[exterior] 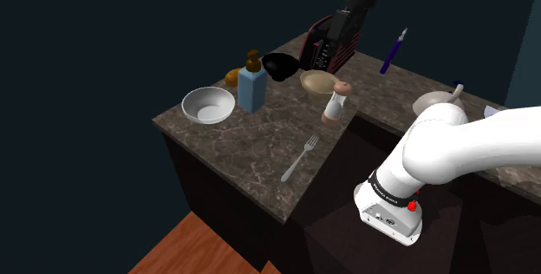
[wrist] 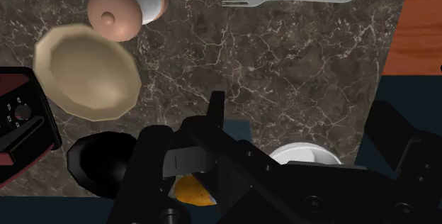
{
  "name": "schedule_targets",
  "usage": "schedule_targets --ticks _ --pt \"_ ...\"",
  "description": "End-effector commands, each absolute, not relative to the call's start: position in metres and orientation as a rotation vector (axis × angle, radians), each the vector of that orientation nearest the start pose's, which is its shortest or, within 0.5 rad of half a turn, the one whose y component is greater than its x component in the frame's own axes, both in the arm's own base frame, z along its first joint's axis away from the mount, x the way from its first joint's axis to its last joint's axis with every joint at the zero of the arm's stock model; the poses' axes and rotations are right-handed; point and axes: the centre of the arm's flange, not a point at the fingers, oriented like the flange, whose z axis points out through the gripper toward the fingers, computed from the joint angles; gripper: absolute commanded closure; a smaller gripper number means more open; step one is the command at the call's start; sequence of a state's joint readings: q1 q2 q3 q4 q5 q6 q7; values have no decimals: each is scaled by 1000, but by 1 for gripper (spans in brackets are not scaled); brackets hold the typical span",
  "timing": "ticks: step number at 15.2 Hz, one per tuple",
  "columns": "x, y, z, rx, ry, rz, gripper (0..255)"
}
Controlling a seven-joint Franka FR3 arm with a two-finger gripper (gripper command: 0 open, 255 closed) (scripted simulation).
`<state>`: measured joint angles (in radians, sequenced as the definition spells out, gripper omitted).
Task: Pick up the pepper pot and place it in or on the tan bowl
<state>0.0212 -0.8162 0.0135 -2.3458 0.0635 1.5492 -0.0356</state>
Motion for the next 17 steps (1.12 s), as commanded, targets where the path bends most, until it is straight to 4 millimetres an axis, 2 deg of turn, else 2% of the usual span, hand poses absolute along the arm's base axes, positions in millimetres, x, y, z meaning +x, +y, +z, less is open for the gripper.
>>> schedule_targets --ticks 1,17 --pt "296 19 603 -3086 -105 -31 0" --pt "259 -132 460 -3117 -140 -209 0"
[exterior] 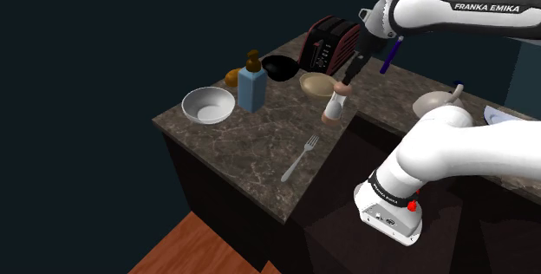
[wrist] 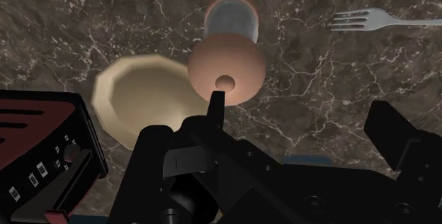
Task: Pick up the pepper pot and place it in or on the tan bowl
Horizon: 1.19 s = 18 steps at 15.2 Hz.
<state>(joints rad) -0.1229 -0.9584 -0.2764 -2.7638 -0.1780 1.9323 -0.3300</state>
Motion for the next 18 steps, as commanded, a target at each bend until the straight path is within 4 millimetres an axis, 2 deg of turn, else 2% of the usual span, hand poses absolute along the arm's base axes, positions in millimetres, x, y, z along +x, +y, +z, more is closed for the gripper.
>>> schedule_targets --ticks 1,4,11,18 --pt "257 -142 452 -3119 -142 -220 0" --pt "253 -165 430 -3123 -148 -248 0" --pt "259 -165 393 -3123 -148 -248 0" --pt "260 -165 390 -3123 -148 -248 0"
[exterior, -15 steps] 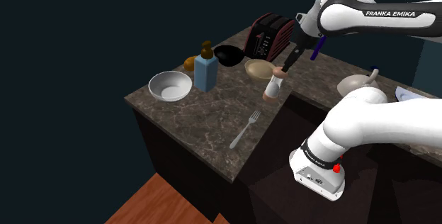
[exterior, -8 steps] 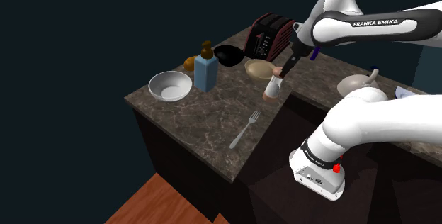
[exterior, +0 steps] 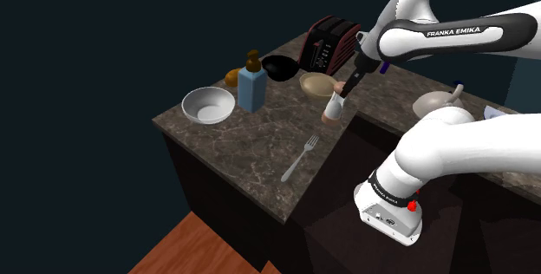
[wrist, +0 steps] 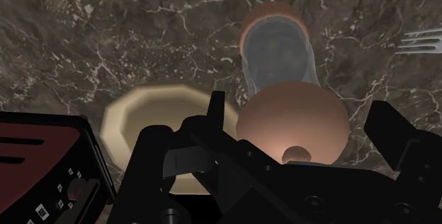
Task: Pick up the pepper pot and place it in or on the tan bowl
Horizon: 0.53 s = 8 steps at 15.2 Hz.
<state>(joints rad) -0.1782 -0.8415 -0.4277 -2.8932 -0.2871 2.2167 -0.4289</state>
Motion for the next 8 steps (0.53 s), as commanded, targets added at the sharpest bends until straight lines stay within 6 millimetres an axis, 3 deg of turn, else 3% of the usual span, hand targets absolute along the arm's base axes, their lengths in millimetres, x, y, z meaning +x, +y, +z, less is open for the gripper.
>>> schedule_targets --ticks 1,2,8 --pt "260 -165 390 -3123 -148 -248 0" --pt "260 -165 390 -3123 -148 -248 255" --pt "260 -165 390 -3123 -148 -248 255"
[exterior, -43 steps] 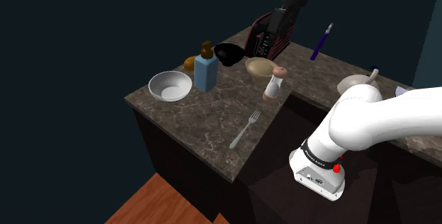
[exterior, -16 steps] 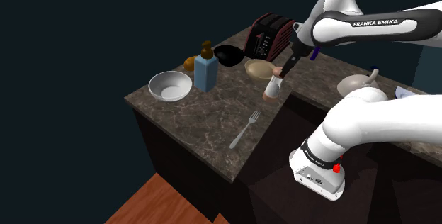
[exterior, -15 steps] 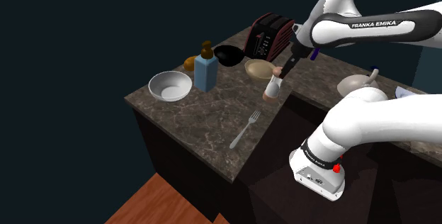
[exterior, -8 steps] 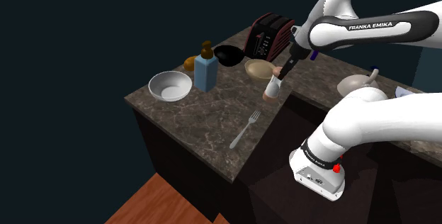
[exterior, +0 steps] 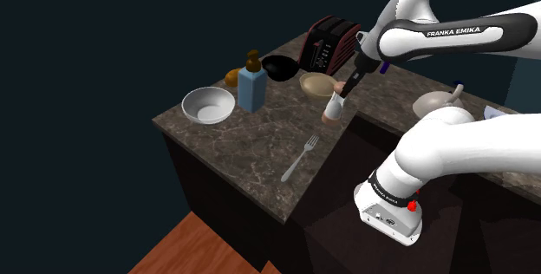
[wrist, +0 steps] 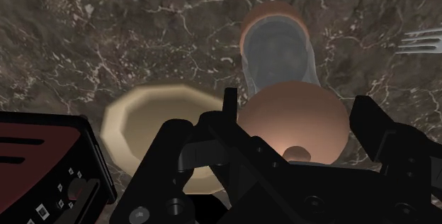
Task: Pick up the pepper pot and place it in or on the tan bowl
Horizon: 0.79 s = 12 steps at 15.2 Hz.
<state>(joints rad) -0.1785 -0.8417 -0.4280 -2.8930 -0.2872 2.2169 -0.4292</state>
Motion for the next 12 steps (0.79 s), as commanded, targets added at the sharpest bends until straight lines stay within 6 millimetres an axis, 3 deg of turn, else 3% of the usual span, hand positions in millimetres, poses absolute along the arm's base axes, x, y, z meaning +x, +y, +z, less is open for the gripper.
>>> schedule_targets --ticks 1,3,12 --pt "260 -165 390 -3123 -148 -248 255" --pt "260 -165 390 -3123 -148 -248 255" --pt "260 -165 438 -3123 -148 -248 255"
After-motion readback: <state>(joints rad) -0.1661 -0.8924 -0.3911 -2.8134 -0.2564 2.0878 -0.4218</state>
